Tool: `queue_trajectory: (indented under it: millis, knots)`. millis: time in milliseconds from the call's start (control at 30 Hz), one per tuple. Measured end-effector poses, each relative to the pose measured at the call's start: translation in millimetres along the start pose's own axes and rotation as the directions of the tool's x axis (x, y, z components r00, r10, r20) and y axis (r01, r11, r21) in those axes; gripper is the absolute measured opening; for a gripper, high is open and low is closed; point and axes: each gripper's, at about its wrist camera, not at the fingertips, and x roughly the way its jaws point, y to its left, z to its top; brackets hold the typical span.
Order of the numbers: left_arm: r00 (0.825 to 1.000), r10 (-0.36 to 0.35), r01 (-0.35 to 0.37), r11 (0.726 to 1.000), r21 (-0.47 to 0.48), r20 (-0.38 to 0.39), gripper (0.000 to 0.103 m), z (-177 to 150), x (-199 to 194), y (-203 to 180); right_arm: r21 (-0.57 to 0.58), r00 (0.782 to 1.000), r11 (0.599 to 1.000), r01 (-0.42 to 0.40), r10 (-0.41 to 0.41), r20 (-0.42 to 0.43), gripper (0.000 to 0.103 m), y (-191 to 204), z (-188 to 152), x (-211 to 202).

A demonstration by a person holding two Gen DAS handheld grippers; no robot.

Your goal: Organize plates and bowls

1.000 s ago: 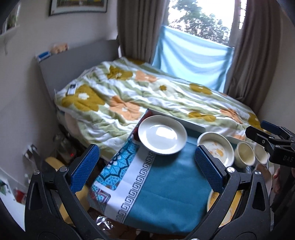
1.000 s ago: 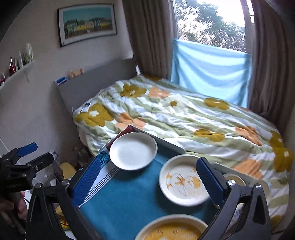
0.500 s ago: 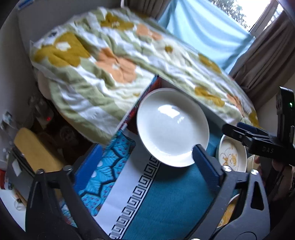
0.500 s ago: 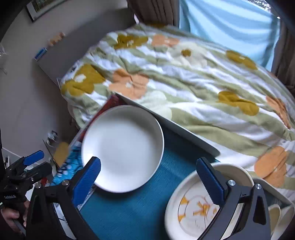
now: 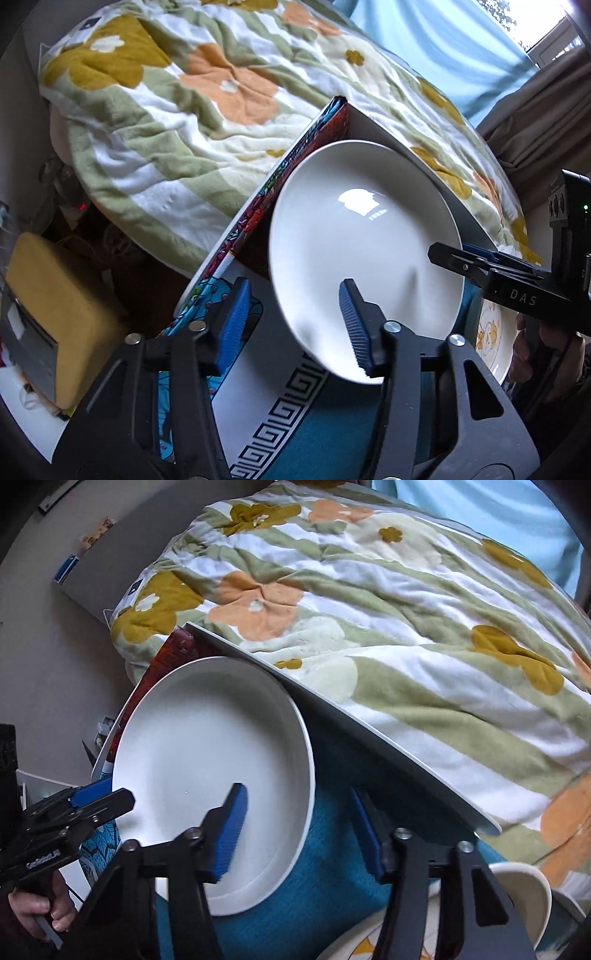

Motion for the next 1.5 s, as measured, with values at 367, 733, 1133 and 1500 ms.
queue_trajectory:
  millis: [367,733,1133,1500]
  knots:
    - [0.999,0.038,-0.038,0.999,0.002,-0.004,0.012,1.9,9.1,2.8,-0.004,1.000,1.000,-0.015,0.015,0.010,0.014,-2.4,1.9,5.7]
    - [0.996,0.086,-0.088,0.995,0.054,0.035,0.012,-0.4,-2.4,-6.5,-0.015,0.999,1.000,0.014,-0.013,0.037,0.014,4.8,-0.2,-2.0]
    - [0.991,0.071,-0.093,0.975,0.203,0.113,0.012,-2.9,-52.7,-38.2,0.065,0.994,0.998,0.025,-0.032,0.102,0.014,9.5,-17.9,-52.2]
    - [0.992,-0.018,-0.031,0.926,0.376,0.126,0.012,-40.8,-104.7,-97.7,0.209,0.977,0.976,0.064,-0.104,0.189,0.014,3.4,-92.1,-132.6]
